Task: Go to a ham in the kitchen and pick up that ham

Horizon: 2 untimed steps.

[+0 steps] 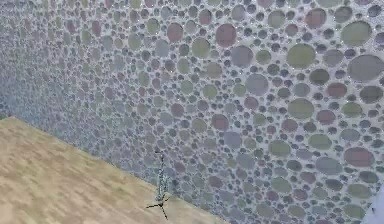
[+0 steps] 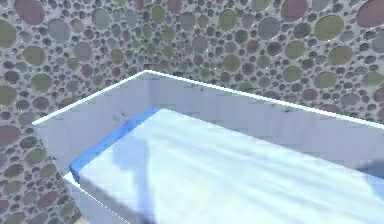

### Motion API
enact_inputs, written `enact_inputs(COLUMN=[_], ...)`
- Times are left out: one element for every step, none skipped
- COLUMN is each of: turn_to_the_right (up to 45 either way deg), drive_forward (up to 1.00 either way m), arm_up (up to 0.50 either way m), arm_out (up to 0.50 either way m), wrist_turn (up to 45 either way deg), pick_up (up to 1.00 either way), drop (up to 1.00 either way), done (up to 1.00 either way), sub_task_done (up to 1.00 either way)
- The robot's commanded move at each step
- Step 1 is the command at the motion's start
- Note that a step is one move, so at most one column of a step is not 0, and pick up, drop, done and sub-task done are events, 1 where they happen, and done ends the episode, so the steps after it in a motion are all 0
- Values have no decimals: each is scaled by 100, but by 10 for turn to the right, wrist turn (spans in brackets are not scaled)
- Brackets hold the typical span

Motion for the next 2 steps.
enact_inputs(turn_to_the_right=[-450,-150], drive_forward=[0,0], arm_up=[0,0], arm_out=[0,0], wrist_turn=[0,0], pick_up=[0,0], drop=[0,0], done=[0,0], sub_task_done=[0,0])
